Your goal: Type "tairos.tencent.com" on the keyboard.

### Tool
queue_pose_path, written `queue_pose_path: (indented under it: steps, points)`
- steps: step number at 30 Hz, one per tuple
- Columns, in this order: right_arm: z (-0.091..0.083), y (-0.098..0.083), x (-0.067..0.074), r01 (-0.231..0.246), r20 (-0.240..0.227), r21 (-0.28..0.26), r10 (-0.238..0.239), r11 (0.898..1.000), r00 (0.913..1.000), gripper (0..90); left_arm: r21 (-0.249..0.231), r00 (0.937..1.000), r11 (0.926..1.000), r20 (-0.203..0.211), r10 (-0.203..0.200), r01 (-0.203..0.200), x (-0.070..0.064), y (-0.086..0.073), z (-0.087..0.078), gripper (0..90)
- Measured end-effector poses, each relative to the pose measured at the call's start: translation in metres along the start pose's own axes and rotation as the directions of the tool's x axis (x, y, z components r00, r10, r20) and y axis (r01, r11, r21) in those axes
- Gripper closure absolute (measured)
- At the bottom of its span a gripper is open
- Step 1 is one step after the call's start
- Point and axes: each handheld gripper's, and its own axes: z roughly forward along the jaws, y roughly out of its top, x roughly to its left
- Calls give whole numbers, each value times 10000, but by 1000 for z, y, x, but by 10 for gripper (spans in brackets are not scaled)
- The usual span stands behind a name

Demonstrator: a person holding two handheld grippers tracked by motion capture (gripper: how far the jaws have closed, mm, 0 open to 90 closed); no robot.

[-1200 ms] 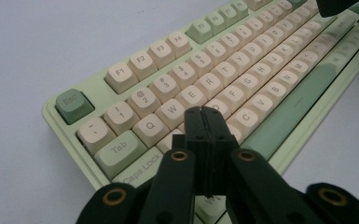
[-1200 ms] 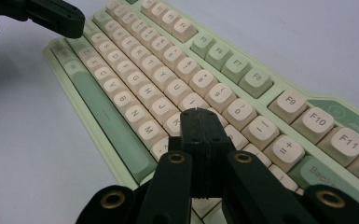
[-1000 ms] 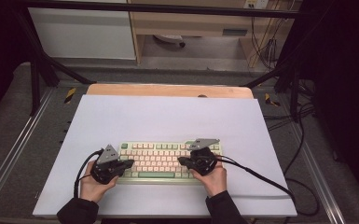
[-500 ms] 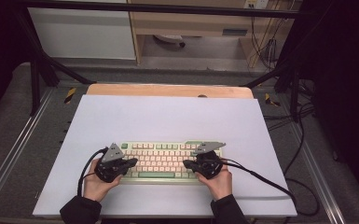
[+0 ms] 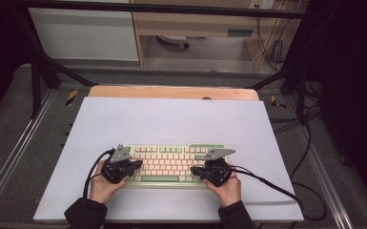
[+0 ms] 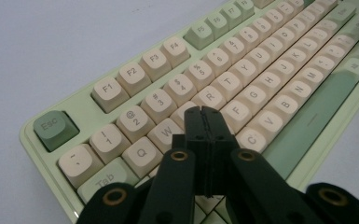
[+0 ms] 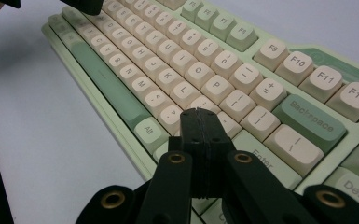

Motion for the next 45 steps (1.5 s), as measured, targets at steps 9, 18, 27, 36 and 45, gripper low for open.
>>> queue_pose_path:
  steps: [9,18,27,36,45]
  points:
    - [0,-2,0,-2,0,3,2,10000,10000,900,5,10000,10000,-20,10,-10,1,-3,2,899]
    - [0,-3,-1,-13,11,-7,13,10000,10000,900,27,10000,10000,-11,50,-50,0,-6,4,899]
    - [-1,-3,0,30,13,-45,-29,10000,10000,900,-213,10000,9998,27,66,-65,0,-5,-6,899]
    - [-3,-2,0,26,4,-114,-26,9999,10000,900,-443,10000,9990,-11,-67,67,4,-8,-17,899]
    - [-4,0,1,-24,-33,-144,23,9999,10000,900,-547,9999,9984,-21,-140,139,6,-11,-23,899]
